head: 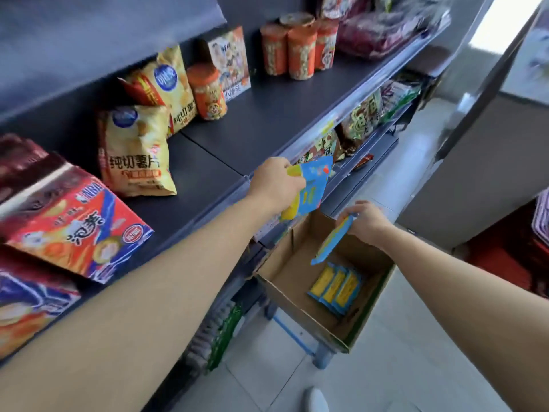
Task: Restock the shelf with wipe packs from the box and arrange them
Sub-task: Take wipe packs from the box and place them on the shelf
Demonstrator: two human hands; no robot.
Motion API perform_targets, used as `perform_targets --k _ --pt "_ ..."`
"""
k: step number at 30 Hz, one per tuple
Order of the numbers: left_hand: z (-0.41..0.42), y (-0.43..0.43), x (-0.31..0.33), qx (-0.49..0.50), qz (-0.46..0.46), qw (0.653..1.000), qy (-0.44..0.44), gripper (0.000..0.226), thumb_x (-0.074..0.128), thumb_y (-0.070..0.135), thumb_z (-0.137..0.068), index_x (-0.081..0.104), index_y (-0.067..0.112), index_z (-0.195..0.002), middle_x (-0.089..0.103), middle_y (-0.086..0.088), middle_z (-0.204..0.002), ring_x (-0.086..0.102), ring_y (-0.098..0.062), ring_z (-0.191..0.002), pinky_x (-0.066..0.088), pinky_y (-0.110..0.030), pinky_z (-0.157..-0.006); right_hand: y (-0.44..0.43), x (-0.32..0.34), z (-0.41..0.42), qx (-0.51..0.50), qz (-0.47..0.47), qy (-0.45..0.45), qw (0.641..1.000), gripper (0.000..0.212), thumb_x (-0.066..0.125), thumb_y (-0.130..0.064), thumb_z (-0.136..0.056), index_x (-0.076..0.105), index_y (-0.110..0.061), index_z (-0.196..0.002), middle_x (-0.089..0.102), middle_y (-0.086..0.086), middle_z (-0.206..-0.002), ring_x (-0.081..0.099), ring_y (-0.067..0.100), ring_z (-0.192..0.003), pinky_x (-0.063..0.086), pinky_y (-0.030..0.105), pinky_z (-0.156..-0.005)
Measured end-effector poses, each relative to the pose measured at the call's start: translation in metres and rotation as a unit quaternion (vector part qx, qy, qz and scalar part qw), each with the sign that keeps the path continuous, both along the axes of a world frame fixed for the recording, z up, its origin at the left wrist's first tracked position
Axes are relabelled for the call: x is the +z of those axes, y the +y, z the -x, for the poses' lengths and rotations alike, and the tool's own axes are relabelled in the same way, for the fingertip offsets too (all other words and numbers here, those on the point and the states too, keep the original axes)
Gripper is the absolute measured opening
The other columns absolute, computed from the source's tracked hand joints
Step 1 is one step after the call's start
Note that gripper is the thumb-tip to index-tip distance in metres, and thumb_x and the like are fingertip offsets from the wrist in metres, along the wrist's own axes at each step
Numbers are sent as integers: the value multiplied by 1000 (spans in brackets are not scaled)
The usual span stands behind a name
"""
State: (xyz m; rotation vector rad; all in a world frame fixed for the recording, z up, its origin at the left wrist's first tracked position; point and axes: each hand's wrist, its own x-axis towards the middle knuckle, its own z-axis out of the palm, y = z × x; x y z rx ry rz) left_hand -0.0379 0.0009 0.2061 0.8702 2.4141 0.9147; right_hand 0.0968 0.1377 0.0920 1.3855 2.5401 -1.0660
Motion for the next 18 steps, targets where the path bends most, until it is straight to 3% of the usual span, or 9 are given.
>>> perform_targets --k 2,5,8,10,12,15,17,18 --pt "-1 -12 32 -8 -29 999 13 19 59 18 -86 46 12 -74 53 -8 -83 48 -25 -78 32 -27 -64 -14 39 -3 -16 -6 34 999 31 63 1 -82 73 -29 -78 48 5 -111 43 27 -115 42 39 -101" --pt "-2 -35 76 -7 -77 997 11 15 52 19 -92 43 8 -87 50 -9 -89 48 -24 -81 34 -30 -67 -37 95 -10 7 15 74 997 30 54 13 -81 73 -11 -86 60 8 -87 57 19 -78 53 30 -72" --pt "-2 -58 115 0 -162 986 -32 11 55 15 -90 54 4 -92 58 -15 -92 58 -29 -86 48 -42 -77 -65 145 -19 18 26 97 995 33 53 13 -80 66 -16 -71 61 9 -73 58 12 -52 52 25 -53" --pt "0 -74 135 24 -224 969 -96 7 56 11 -86 60 6 -82 64 -18 -92 65 -37 -96 54 -53 -84 -85 174 -22 15 36 117 992 32 49 10 -83 65 -17 -79 61 5 -73 59 12 -56 54 22 -55" --pt "4 -88 151 56 -256 956 -136 15 55 11 -86 61 14 -73 68 -18 -96 66 -39 -98 54 -58 -82 -104 203 -22 9 63 147 987 32 45 10 -85 64 -16 -91 59 3 -77 59 14 -61 55 24 -59" --pt "-1 -115 186 99 -303 931 -179 14 50 13 -93 61 6 -99 67 -16 -101 66 -31 -89 59 -46 -70 -132 244 -20 12 108 218 970 20 48 2 -88 61 -12 -91 56 4 -79 56 15 -66 56 34 -68" --pt "2 -131 206 123 -330 912 -210 14 45 9 -96 58 6 -94 63 -12 -86 63 -27 -75 57 -33 -58 -147 264 -18 16 66 254 965 4 58 -10 -89 62 -12 -88 59 2 -79 58 15 -71 57 34 -69" --pt "6 -141 214 138 -345 901 -225 15 44 8 -96 58 7 -91 63 -11 -84 64 -27 -73 57 -36 -62 -154 273 -17 11 34 269 962 2 63 -11 -87 62 -12 -86 60 3 -79 59 17 -73 57 32 -67"
